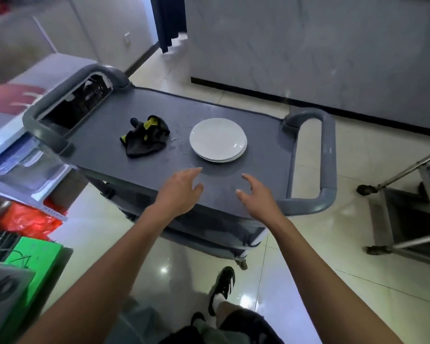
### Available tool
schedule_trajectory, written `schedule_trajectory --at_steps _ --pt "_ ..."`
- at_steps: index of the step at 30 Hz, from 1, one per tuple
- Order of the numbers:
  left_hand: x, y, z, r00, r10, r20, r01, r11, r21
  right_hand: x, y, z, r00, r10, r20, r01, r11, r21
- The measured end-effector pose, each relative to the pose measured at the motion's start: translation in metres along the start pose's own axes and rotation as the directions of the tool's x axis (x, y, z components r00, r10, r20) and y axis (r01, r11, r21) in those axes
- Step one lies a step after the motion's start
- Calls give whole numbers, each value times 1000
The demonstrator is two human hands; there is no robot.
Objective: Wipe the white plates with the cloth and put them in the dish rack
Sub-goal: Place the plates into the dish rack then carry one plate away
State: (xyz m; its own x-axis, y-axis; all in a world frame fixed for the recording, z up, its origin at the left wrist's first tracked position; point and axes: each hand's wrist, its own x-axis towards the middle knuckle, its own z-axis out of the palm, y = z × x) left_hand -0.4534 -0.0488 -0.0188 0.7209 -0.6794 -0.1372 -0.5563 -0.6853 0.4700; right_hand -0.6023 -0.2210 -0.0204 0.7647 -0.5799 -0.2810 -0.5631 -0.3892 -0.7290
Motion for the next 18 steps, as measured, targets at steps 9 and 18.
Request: schedule_trajectory --at_steps 9,18 --pt "96 2 0 998 -67 -6 67 997 -30 112 -7 -9 1000 2 16 -3 999 35" --pt "179 -22 -1 933 -357 43 344 850 -399 178 -7 -4 990 141 -20 -135 972 191"
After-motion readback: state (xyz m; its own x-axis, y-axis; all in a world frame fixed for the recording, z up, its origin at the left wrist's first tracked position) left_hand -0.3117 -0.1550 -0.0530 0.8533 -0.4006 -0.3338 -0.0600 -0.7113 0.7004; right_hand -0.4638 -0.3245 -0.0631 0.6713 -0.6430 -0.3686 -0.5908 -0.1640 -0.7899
